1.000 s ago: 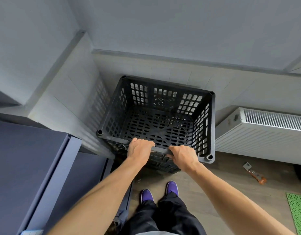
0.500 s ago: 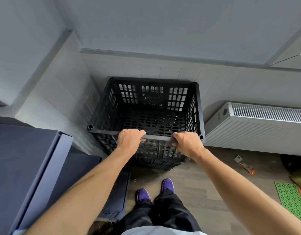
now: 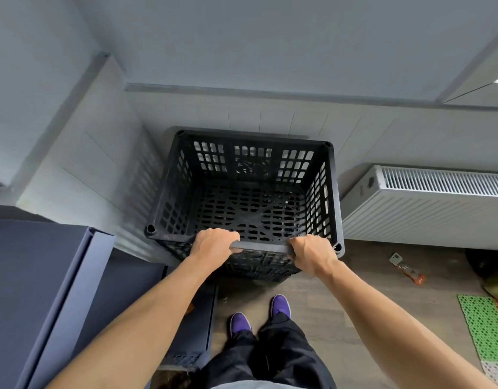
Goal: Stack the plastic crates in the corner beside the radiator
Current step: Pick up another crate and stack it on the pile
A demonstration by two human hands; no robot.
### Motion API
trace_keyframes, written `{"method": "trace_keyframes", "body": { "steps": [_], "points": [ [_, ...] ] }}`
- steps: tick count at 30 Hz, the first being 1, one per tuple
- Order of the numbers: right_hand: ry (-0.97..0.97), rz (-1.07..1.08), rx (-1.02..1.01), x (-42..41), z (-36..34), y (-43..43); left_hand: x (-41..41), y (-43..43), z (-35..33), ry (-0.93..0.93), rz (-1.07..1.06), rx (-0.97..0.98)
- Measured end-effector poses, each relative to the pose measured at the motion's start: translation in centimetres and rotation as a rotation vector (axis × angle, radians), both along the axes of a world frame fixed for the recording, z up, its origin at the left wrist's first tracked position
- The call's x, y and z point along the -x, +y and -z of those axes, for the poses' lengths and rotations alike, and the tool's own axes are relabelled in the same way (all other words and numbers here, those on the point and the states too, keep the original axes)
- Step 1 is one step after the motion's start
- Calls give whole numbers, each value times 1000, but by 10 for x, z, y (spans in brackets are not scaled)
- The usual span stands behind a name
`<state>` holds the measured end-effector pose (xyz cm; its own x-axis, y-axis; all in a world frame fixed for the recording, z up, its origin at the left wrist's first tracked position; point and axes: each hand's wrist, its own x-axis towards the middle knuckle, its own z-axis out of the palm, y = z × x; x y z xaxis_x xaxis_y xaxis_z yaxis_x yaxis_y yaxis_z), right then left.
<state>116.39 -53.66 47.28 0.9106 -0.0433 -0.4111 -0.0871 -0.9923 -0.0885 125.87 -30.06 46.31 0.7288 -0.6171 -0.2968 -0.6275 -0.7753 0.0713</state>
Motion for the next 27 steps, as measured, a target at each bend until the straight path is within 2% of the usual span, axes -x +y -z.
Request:
{"method": "trace_keyframes", "body": {
  "steps": [4,17,27],
  "points": [
    [-19,-34,39,-2,5,0,-13,11,-8,32,21,-147],
    [-138,-3,53,-4,7,20,-24,28,-14,-93,10,-140],
    [-101,3,58,-6,10,25,-19,29,-6,-93,-50,-166]
  ]
}}
